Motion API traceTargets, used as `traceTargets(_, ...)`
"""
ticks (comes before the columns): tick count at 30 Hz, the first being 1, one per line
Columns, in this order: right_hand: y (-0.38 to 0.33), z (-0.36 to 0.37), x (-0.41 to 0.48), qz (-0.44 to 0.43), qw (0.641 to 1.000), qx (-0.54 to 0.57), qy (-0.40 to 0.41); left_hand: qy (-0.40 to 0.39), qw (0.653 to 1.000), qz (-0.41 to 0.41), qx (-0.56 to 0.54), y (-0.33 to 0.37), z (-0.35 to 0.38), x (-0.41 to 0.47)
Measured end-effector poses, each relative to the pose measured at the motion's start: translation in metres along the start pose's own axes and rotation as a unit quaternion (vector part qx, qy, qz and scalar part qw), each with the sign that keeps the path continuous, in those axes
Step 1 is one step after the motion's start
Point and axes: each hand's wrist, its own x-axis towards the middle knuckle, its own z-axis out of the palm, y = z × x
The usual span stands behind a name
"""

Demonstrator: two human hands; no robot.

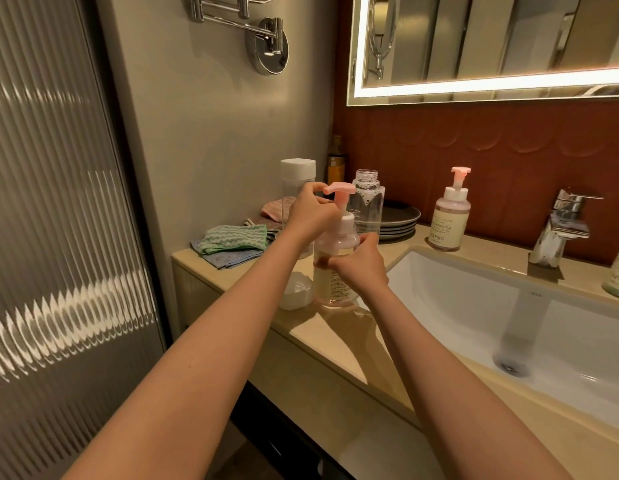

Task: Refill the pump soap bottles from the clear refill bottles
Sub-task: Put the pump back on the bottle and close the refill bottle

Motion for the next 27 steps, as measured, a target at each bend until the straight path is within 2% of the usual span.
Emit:
traceTargets(8,-0.001,0.000,-0.001,0.004,1.000,-0.003,-0.001,0.000,0.999,-0.020,-0.028,-0.006,0.009,0.002)
traceTargets(11,-0.001,-0.001,-0.001,-0.002,1.000,-0.004,-0.004,-0.045,0.996,-0.026,-0.072,-0.012,0.002,0.003)
traceTargets(16,0.000,-0.003,-0.001,-0.008,1.000,-0.003,-0.005,-0.036,0.999,-0.005,-0.023,-0.010,-0.004,0.006)
traceTargets(23,-0.001,-0.003,-0.001,0.004,1.000,-0.002,-0.004,-0.037,0.998,-0.035,-0.031,-0.007,0.006,0.014)
traceTargets(27,-0.002,-0.001,-0.001,0.014,1.000,-0.018,-0.003,-0.029,0.999,0.023,0.029,-0.007,0.025,0.008)
